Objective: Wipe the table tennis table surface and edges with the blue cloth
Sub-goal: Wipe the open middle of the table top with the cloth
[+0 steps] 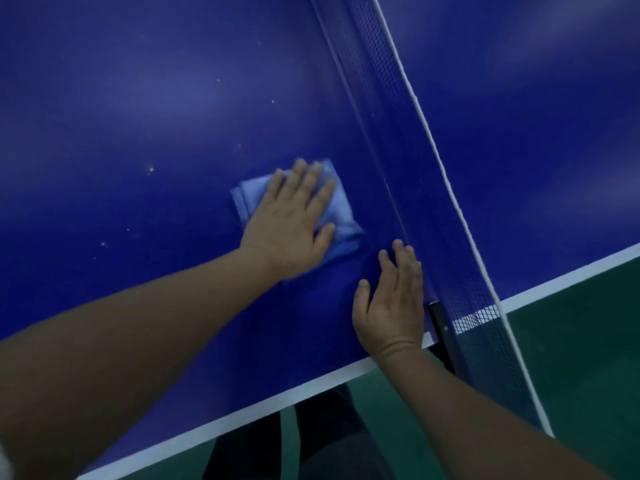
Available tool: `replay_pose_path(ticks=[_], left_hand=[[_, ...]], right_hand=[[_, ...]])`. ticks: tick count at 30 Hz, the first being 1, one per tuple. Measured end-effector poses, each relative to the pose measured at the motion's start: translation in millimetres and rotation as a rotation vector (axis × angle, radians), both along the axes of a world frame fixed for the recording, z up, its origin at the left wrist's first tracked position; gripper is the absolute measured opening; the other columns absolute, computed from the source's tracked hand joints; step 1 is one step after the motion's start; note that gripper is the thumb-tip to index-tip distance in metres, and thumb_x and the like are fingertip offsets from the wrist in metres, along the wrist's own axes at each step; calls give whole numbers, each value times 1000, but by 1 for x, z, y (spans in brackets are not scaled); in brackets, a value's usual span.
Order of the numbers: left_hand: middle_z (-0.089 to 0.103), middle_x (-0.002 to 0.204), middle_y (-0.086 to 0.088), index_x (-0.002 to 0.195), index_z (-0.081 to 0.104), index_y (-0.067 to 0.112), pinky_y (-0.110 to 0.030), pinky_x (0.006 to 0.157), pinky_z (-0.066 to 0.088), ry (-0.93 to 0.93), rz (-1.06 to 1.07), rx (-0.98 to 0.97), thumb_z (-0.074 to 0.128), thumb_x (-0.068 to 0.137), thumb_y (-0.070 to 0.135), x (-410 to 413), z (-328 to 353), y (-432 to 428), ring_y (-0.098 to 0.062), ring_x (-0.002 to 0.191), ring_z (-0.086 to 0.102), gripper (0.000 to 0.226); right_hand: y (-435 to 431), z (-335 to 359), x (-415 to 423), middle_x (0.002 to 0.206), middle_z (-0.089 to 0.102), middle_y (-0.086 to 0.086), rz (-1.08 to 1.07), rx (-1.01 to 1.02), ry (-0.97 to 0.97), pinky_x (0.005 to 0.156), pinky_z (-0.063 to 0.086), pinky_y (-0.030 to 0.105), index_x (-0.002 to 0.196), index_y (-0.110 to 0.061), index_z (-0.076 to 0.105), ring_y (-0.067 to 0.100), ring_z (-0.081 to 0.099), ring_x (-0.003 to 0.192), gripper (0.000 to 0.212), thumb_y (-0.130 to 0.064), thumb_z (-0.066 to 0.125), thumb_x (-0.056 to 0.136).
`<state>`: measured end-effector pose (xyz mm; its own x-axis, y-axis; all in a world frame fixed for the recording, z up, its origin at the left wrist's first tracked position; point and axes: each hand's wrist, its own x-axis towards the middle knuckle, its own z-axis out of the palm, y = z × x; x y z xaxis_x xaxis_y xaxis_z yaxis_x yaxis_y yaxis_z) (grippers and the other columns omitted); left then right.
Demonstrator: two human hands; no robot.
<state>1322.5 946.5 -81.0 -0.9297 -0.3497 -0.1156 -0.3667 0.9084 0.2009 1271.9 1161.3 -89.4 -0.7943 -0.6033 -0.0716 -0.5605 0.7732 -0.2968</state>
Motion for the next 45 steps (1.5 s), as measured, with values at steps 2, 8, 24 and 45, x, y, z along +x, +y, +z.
replay_pose_path(ticks=[2,8,24,45], left_hand=[[8,168,-11,161,13,17,-48,126,1,9,-266,-1,26,102,53,30,0,30,-28,156,0,71],[8,169,-9,162,14,21,-49,125,1,-25,-148,-13,22,102,59,-19,3,3,-27,156,2,71],[0,169,-12,162,8,19,-54,124,0,-26,289,-26,17,92,82,2,1,-34,-31,156,-3,94],[1,169,-10,162,9,20,-50,125,-3,-36,527,-53,18,94,80,22,-3,-129,-28,156,-3,91]], right_hand=[[1,-1,0,162,26,16,15,-17,-19,125,14,50,145,1,41,31,15,152,62,-35,33,95],[2,-1,0,161,27,18,23,-21,-10,125,13,50,144,2,42,33,17,152,59,-33,37,96],[0,2,-1,165,15,18,100,115,19,125,3,49,153,-3,31,32,6,154,70,-50,31,101],[-136,2,-107,168,0,7,359,115,-3,125,-8,33,158,-6,13,18,-9,155,72,-48,22,101]])
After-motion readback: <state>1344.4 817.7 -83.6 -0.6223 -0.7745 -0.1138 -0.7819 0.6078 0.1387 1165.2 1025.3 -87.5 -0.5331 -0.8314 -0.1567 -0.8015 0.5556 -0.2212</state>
